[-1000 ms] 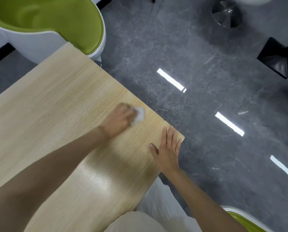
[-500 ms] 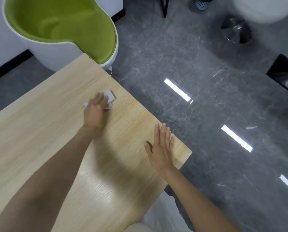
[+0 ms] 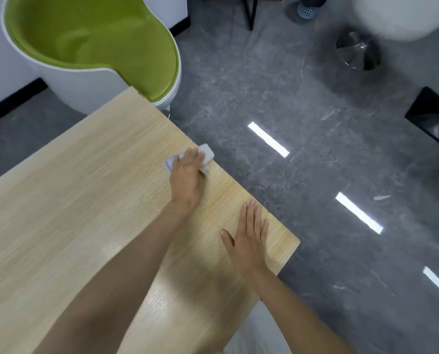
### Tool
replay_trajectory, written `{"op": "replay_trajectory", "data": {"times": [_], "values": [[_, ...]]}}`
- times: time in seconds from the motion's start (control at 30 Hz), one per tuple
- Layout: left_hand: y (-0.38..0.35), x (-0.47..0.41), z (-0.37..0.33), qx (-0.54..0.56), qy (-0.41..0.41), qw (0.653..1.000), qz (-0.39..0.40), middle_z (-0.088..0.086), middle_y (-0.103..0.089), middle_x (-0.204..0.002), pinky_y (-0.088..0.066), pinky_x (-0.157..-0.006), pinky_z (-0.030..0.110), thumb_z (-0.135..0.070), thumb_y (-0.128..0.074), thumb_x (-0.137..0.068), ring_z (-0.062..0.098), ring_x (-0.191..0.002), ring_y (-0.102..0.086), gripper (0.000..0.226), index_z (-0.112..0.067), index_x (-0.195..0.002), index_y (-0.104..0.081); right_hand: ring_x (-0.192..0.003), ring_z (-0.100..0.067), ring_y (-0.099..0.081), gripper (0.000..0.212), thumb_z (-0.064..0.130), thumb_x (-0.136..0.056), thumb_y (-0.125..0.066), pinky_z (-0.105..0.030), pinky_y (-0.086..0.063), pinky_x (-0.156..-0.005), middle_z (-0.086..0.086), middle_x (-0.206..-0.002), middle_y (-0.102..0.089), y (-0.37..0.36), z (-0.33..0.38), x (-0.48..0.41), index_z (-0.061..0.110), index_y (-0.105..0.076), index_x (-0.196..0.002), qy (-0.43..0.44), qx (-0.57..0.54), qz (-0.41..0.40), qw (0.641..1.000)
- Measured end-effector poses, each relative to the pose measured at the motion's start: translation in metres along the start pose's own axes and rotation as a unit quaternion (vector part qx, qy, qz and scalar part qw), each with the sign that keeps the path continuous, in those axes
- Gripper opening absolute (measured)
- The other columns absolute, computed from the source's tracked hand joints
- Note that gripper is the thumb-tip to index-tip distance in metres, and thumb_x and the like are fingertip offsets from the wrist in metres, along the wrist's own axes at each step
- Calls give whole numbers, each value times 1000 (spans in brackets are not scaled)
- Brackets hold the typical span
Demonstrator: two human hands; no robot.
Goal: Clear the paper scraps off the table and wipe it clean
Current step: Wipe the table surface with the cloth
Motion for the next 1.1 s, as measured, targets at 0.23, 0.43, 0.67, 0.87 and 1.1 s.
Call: {"op": "replay_trajectory", "data": {"times": [0.23,0.43,0.67,0.87,1.1], "values": [[-16,26,-2,-86,-271,953,107,-16,-59,-110,-44,-95,31,-33,-43,-95,0,-100,-53,30,-24,-117,-60,-137,-15,37,85,68,-82,0,-42,20,-115,-1,-151,35,5,3,-3,14,27,-141,-12,-32,7,999],[34,-39,46,-129,47,990,-20,12,-57,-117,-45,-87,44,0,-46,-88,35,-110,-53,31,-9,-114,-61,-138,-17,35,74,56,-94,-13,-45,17,-116,1,-151,34,22,31,-27,16,23,-145,4,-38,-9,999],[16,-16,34,-249,-385,886,74,14,-60,-129,-53,-88,37,-9,-42,-83,30,-115,-60,44,-6,-122,-63,-137,-14,33,73,47,-100,-25,-41,17,-116,-6,-155,28,28,75,-56,10,17,-148,40,-56,26,997],[63,-85,108,-184,19,983,3,0,-44,-142,-38,-104,37,-35,-42,-94,23,-133,-39,42,-19,-132,-50,-143,-21,26,74,47,-100,-27,-43,13,-118,-7,-157,22,43,127,-91,8,11,-150,84,-40,11,996],[48,-76,95,-230,-281,929,76,10,-40,-148,-38,-106,37,-10,-37,-95,29,-134,-42,47,-13,-141,-42,-137,-19,36,88,60,-95,-27,-40,21,-113,-4,-150,36,24,135,-99,11,25,-145,107,5,56,993]]}}
Point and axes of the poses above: each hand's wrist, its own x-axis away from the middle knuckle, its own y-axis out of the back of the hand, z = x × y, the point moved 7 cm from there along -x, towards the middle knuckle
